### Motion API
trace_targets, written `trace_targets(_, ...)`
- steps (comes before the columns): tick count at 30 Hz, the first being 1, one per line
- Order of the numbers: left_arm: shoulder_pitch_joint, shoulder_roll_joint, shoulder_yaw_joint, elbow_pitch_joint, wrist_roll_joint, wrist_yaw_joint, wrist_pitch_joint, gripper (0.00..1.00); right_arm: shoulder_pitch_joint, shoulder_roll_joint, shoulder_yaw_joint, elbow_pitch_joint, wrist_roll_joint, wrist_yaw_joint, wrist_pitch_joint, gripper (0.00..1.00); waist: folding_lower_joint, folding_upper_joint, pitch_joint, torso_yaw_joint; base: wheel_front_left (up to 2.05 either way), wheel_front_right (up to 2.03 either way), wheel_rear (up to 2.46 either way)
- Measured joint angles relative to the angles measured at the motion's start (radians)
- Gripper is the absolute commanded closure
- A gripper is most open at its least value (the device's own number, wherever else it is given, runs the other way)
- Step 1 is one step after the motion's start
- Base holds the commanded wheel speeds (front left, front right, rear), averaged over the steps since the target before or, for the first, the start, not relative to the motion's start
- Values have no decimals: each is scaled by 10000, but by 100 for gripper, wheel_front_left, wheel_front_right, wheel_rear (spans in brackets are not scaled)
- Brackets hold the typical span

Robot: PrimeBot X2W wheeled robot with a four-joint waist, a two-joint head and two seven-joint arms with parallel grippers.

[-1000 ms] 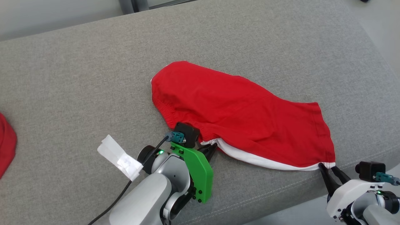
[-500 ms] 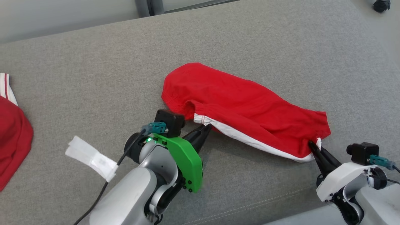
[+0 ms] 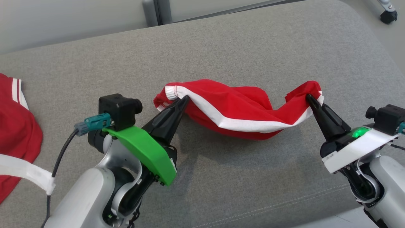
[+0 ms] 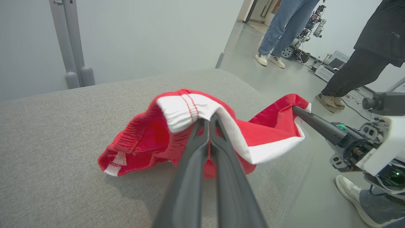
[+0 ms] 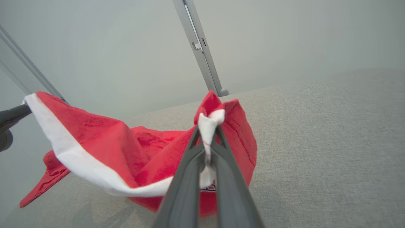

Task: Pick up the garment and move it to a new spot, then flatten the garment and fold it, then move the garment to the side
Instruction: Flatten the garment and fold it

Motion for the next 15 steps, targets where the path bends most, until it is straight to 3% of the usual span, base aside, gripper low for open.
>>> trace_targets(6, 597, 713, 157, -1766, -148, 75, 493, 100, 667, -669, -197, -2433, 1749, 0, 201, 100, 0, 0, -236, 207, 0, 0, 0)
trace_targets(15, 551, 1480, 934, -5020, -199, 171, 1659, 100, 1266, -2100, -2477, -6389, 3699, -4, 48, 100, 0, 0, -488, 703, 0, 0, 0)
